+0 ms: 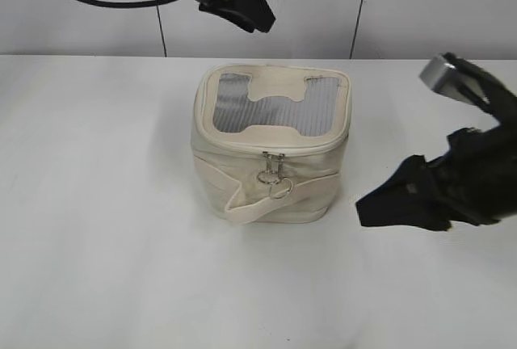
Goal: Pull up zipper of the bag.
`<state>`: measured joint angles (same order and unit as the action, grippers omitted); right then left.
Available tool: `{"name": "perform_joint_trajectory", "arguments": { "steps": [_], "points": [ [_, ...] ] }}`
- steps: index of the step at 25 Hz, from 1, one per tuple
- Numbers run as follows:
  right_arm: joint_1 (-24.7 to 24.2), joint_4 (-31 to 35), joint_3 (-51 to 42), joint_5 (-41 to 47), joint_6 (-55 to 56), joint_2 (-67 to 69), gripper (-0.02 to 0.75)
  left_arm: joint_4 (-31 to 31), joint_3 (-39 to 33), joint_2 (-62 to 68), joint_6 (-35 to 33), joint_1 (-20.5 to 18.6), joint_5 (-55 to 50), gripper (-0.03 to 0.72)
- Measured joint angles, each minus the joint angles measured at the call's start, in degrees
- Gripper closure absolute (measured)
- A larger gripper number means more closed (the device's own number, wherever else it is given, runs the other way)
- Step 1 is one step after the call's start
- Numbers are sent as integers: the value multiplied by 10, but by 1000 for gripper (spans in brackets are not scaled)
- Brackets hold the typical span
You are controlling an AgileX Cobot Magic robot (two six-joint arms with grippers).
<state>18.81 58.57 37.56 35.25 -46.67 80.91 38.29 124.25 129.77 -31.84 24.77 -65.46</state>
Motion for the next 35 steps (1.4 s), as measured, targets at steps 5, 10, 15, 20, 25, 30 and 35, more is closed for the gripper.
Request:
{"name": "perform_joint_trajectory", "arguments": {
  "steps": [5, 10, 15, 20, 25, 30, 35],
  "points": [
    [-35, -138, -18, 74, 136, -116, 248, -74, -91, -92, 54, 0, 3, 437],
    [-37, -274, -18, 164, 241, -235, 244, -111, -319, -280, 89, 0, 74, 447],
    [-37, -350, -28, 242, 291, -372, 244, -191, -582, -577, 164, 1, 153, 447],
    [-37, -400, -54, 299, 344, -505, 202, -294, -742, -883, 230, 1, 107, 372],
    [-37, -424, -59, 318, 352, -632, 156, -353, -818, -1128, 294, 1, 24, 220],
    [-37, -462, -60, 334, 361, -737, 155, -376, -889, -1289, 307, 0, 12, 204],
    [-37, -498, -66, 325, 371, -810, 155, -383, -929, -1285, 313, -13, 38, 203]
  ]
}}
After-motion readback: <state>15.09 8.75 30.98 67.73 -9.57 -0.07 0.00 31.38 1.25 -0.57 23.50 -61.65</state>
